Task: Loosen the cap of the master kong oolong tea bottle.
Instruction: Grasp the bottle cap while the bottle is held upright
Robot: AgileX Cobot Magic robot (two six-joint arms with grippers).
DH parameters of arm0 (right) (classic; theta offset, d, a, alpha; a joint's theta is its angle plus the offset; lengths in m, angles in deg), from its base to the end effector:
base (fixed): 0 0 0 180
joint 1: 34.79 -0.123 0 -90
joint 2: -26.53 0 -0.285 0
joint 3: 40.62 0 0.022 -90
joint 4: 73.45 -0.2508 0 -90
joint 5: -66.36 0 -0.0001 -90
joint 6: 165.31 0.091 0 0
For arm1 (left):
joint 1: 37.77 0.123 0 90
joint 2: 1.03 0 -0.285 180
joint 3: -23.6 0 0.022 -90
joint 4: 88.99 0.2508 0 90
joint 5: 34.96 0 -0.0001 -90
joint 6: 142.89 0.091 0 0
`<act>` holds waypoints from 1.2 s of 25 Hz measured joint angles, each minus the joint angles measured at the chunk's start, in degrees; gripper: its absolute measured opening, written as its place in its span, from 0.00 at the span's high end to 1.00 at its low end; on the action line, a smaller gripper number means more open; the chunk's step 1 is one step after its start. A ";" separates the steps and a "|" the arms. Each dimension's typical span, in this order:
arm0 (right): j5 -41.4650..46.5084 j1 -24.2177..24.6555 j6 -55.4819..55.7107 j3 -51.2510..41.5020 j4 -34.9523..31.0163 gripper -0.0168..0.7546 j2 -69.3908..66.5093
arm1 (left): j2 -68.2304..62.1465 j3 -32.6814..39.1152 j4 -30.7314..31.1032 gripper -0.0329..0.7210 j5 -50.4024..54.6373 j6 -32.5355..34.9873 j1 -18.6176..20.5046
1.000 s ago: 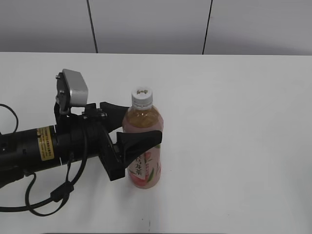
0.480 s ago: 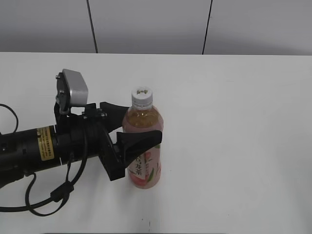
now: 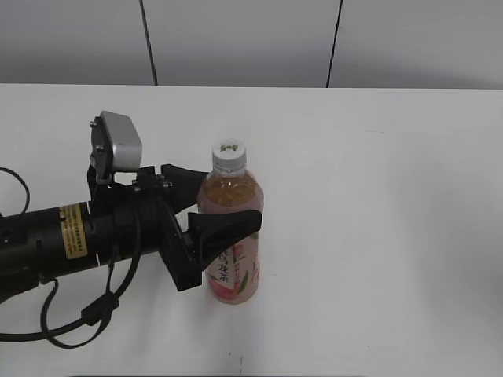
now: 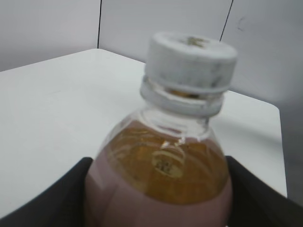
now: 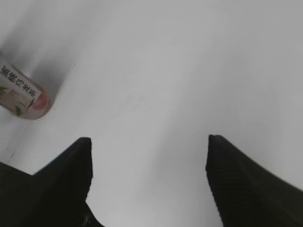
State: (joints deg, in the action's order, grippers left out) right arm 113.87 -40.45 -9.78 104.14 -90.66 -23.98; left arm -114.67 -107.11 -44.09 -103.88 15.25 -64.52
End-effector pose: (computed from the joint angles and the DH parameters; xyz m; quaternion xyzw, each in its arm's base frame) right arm 0.1306 0.0329 0.3240 -0.1886 0.8892 0.0754 0.4100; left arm 0.2195 -0.1777 0.1371 0.3720 0.6607 -0.4116 0.5057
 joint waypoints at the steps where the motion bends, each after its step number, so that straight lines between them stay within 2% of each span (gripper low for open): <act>1: 0.80 -1.06 -1.06 2.36 -0.69 0.25 -4.93 | 0.00 0.00 0.00 0.32 0.00 0.00 0.00; 8: 10.10 -8.98 -3.53 23.20 -1.43 0.25 -26.33 | 0.00 0.00 0.00 0.32 -0.06 -0.05 0.00; 13: 20.05 -14.64 -3.65 39.85 -0.80 0.34 -40.09 | 0.00 0.00 0.00 0.32 -0.06 -0.05 0.00; 18: 21.52 -19.08 -3.41 55.03 -0.20 0.40 -51.38 | 0.00 0.00 0.00 0.32 -0.06 -0.05 0.00; 23: 21.74 -23.05 -1.43 63.35 -0.20 0.45 -57.67 | 0.00 0.00 0.00 0.32 -0.10 -0.10 -0.04; 30: 21.99 -29.19 4.57 64.17 0.89 0.48 -59.09 | 0.00 0.00 0.00 0.32 -0.10 -0.10 -0.04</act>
State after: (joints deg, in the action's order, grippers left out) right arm 135.85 -69.64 -5.21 168.32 -89.76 -83.08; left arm -114.67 -107.11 -44.09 -103.98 15.15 -64.56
